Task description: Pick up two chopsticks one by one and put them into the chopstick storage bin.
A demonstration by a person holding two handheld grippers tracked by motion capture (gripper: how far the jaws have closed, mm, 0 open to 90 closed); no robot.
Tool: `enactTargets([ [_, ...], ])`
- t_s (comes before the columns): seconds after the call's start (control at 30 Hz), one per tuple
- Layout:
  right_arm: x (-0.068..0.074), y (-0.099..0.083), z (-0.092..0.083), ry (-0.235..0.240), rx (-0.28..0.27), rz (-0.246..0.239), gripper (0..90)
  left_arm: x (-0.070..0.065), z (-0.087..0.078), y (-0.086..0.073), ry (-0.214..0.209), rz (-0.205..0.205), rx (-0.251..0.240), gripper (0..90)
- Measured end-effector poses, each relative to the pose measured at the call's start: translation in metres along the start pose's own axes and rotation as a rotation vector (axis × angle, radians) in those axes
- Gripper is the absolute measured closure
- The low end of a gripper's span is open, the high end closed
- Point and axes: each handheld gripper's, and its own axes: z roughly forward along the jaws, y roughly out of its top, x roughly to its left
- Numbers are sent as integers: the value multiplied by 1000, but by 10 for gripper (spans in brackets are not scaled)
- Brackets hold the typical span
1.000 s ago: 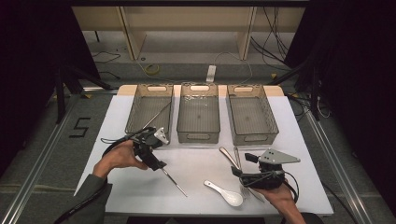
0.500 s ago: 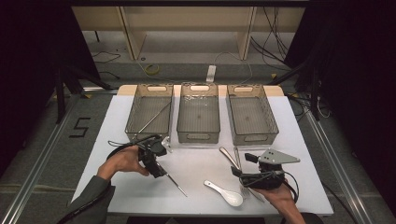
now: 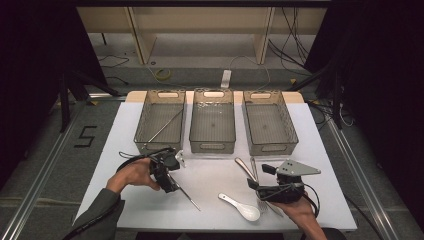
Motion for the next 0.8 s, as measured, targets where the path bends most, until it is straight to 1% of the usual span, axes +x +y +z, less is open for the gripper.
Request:
enactTargets([
  [0.03,0,0,0,0,1,-1,274,1,1,0,-1,9,11,242],
  [0.1,0,0,0,-1,0,0,274,0,3,-1,-11,-1,5,253],
  [0.27,0,0,1,0,1,2,274,1,6,1,-23,17,17,281],
  [0.4,0,0,1,1,0,1,274,0,9,1,-30,17,12,313],
  [0.47,0,0,1,2,1,1,274,0,9,1,-40,16,9,326],
  [0.5,0,0,1,2,1,1,274,1,8,1,-44,26,17,339],
  [0.57,0,0,1,1,0,1,274,0,7,1,-48,28,18,364],
  [0.67,0,0,1,0,2,0,274,-1,7,1,-48,40,36,398],
  [0.7,0,0,1,1,0,0,274,-2,6,0,-48,38,38,406],
  [0.77,0,0,1,1,1,3,274,-2,5,0,-48,49,45,439],
  [0.8,0,0,0,1,1,1,274,-3,5,-1,-51,46,43,460],
])
